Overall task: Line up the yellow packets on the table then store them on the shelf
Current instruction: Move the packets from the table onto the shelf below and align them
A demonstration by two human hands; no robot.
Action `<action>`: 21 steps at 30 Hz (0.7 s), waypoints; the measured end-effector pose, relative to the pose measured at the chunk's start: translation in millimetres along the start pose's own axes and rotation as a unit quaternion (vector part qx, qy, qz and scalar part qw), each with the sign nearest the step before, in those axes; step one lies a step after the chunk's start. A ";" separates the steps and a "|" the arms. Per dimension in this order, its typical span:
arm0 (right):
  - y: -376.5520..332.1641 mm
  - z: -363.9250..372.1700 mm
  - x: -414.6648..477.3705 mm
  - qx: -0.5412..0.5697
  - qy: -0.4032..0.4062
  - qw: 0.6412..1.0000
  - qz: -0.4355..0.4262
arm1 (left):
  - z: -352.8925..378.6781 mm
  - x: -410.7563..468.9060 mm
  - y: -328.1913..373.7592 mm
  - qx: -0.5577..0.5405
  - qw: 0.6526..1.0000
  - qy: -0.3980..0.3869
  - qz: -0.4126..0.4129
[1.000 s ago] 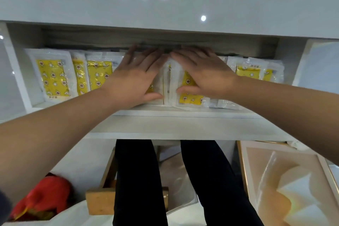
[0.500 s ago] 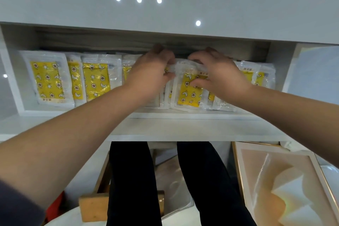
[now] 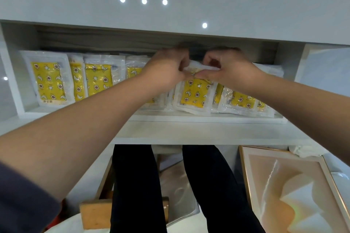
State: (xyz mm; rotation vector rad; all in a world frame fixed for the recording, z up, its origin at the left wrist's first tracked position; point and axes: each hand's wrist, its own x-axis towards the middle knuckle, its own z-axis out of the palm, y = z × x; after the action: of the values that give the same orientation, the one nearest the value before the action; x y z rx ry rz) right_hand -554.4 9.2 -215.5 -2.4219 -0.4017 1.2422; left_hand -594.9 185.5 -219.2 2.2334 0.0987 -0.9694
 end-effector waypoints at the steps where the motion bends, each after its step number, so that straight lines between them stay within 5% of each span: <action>1: 0.1 -1.6 -2.5 -0.008 0.007 1.000 -0.014 | -3.5 -1.2 -0.2 -0.015 1.000 -0.006 -0.013; 9: -25.0 6.5 -4.0 -0.003 0.017 0.996 -0.088 | -47.9 -33.9 -39.7 -0.081 0.993 -0.048 -0.076; 13: -38.1 25.8 13.4 -0.134 0.053 0.984 -0.103 | -36.9 -37.1 -52.1 0.112 0.993 0.013 -0.041; 16: -37.0 32.2 16.3 -0.145 0.065 0.983 -0.088 | -32.0 -35.0 -52.0 0.281 0.956 0.077 0.039; 21: -25.8 43.8 15.0 -0.187 0.046 0.974 -0.120 | -19.6 -19.6 -50.3 0.334 0.939 0.008 0.080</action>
State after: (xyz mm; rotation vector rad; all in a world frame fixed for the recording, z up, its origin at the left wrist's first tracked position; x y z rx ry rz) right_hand -583.8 47.4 -237.5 -2.6233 -0.9451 1.0168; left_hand -613.1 239.6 -225.1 2.8023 -0.4671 -0.9914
